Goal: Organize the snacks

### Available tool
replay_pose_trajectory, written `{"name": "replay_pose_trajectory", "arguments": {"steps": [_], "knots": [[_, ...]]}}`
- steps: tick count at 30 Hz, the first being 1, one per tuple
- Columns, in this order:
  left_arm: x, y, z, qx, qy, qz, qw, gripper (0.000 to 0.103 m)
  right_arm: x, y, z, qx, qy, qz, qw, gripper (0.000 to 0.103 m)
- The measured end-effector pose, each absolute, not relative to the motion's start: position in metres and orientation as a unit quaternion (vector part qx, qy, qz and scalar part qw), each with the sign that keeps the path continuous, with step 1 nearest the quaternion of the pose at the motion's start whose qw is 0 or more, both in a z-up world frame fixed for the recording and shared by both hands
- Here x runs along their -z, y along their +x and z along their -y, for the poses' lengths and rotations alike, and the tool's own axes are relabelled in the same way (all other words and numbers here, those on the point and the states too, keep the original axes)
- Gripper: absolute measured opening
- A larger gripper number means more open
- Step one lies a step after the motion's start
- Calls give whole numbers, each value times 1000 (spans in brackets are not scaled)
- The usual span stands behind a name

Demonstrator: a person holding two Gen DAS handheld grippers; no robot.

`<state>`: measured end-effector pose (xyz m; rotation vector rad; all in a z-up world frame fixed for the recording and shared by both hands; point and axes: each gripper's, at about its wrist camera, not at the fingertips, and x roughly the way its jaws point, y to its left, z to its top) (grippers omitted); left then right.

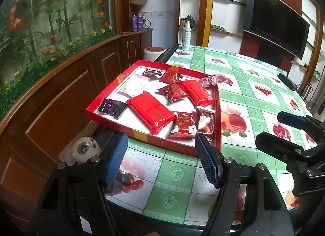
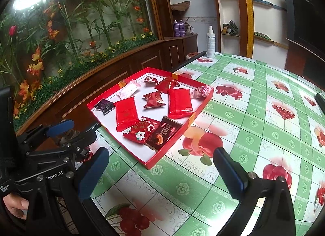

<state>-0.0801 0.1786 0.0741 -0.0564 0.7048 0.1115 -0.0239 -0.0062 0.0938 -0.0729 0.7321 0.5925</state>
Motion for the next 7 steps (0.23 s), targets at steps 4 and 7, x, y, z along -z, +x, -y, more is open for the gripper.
{"name": "replay_pose_trajectory", "arguments": {"steps": [4,7], "knots": [[-75,-78,-167,-44,-23,-344,938,69,-95,-25,21,-274,-28,-352,894,103],[-76,-76,-157,-35,-18,-347,937,69,-96,-23,33,-264,-19,-354,897,103]]}}
